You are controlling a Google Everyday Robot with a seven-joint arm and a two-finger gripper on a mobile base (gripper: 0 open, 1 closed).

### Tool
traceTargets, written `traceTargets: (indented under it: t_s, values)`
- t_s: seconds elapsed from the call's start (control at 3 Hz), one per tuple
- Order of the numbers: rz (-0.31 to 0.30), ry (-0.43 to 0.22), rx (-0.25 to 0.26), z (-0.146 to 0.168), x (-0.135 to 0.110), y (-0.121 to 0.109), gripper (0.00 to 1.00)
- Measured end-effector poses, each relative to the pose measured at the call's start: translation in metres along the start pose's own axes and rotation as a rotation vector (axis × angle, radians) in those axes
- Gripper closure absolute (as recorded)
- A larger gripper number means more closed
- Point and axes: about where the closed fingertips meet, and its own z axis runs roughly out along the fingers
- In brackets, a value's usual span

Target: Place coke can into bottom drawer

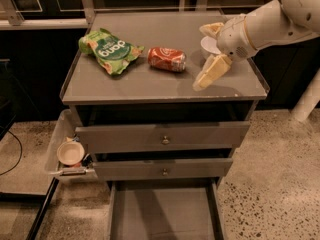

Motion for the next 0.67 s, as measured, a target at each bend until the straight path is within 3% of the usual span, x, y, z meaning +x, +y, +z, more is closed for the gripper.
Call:
traceTargets:
  t_s: [0.33,0.67]
  values:
    - [0.058,-0.147,0.0,0.024,-0.003,-0.028,0.0]
    - [0.096,-0.203,-0.018,0.047,-0.005,-0.047,0.0]
